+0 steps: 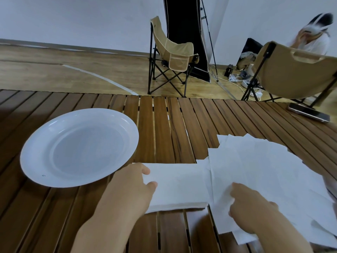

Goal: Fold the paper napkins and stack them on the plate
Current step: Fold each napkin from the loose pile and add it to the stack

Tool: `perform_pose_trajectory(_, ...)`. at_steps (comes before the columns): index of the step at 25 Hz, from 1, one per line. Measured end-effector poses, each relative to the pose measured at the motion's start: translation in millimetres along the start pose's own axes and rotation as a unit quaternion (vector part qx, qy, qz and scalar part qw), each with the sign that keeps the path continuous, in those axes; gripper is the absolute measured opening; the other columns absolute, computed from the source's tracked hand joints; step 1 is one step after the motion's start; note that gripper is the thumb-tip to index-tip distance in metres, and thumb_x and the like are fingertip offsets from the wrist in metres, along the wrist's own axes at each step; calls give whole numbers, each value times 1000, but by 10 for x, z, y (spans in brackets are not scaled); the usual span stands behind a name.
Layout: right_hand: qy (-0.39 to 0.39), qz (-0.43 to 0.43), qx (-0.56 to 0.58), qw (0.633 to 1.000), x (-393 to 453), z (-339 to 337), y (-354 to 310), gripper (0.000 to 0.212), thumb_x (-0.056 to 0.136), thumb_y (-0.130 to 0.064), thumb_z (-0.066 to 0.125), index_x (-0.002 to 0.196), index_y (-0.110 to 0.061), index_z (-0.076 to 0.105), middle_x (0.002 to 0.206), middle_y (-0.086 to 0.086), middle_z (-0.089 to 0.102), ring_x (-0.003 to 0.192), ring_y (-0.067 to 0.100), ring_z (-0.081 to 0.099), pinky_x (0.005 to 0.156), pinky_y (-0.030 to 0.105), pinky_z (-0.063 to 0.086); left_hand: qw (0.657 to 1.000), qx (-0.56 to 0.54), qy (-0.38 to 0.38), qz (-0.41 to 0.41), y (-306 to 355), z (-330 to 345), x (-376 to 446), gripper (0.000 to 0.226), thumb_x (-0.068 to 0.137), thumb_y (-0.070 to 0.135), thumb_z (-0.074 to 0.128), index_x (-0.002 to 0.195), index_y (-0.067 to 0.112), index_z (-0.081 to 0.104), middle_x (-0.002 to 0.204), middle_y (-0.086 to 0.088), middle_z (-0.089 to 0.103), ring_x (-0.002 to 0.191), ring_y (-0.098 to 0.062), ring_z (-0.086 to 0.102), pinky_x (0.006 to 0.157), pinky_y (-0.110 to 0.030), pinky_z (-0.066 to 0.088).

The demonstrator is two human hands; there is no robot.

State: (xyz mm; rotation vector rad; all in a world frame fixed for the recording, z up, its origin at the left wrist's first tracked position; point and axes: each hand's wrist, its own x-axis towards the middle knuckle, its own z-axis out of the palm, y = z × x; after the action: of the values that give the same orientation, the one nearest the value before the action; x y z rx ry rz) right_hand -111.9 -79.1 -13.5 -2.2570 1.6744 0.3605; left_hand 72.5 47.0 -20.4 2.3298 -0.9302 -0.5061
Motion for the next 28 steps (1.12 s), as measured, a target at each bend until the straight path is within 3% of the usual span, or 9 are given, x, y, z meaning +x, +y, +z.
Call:
perform_pose_trajectory(2, -9, 12, -11, 1000, 34, -6, 13, 31, 90, -4, 42, 112, -24, 50, 106, -8, 55, 101, 14, 46, 109, 40, 26, 1000, 1, -6, 3, -28, 13, 32, 36, 92, 36, 56, 127, 32, 49, 129, 10, 52, 102, -5, 48, 82, -16, 34)
perform_pose_trajectory(5, -53, 23, -42, 997, 62, 27, 17, 33, 89, -3, 43, 116, -21, 44, 120, -5, 56, 125, 16, 45, 108, 43, 26, 1000, 11, -17, 5, -44, 13, 47, 37, 93, 35, 56, 129, 31, 48, 132, 8, 51, 114, -9, 51, 84, -17, 35)
perform_pose_trajectory(12, -99, 12, -88, 991, 50, 16, 3, 48, 89, -1, 45, 132, -21, 38, 139, -3, 47, 141, 18, 28, 109, 46, 22, 999, 14, -32, 8, -31, -6, 45, 36, 93, 36, 55, 128, 32, 48, 133, 9, 49, 108, -9, 51, 86, -20, 42)
perform_pose_trajectory(17, -109, -7, -90, 990, 22, 0, -21, 50, 87, 2, 44, 129, -23, 39, 132, -2, 51, 138, 19, 27, 109, 46, 22, 999, 17, -47, 8, -54, -22, 63, 36, 93, 36, 54, 129, 32, 48, 133, 9, 49, 115, -9, 49, 86, -18, 36)
perform_pose_trajectory(21, -110, -18, -87, 990, -7, -10, -62, 57, 91, -3, 43, 142, -27, 31, 150, -9, 34, 144, 15, 19, 113, 46, 17, 998, 13, -56, 7, -36, -36, 54, 36, 93, 37, 54, 129, 32, 47, 133, 10, 48, 110, -6, 48, 85, -18, 34)
perform_pose_trajectory(24, -56, -15, -57, 997, -9, -32, -97, 49, 94, -8, 42, 140, -24, 36, 141, -6, 43, 129, 18, 40, 114, 41, 19, 998, 11, -58, 3, -40, -49, 52, 36, 93, 37, 54, 129, 32, 47, 133, 10, 48, 108, -6, 47, 86, -18, 35)
perform_pose_trajectory(26, 38, -2, 10, 999, -12, -75, -141, 36, 95, -9, 43, 127, -24, 48, 119, -3, 54, 103, 17, 47, 112, 38, 25, 998, 14, -59, 1, -43, -56, 51, 36, 93, 37, 54, 129, 32, 47, 133, 9, 48, 114, -8, 49, 88, -19, 36)
perform_pose_trajectory(28, 144, 9, 93, 985, 12, -111, -158, 32, 93, -7, 48, 118, -26, 57, 110, -3, 58, 101, 19, 50, 106, 36, 33, 998, 18, -60, 1, -41, -63, 50, 36, 94, 37, 53, 129, 33, 47, 133, 9, 48, 116, -9, 49, 89, -19, 37)
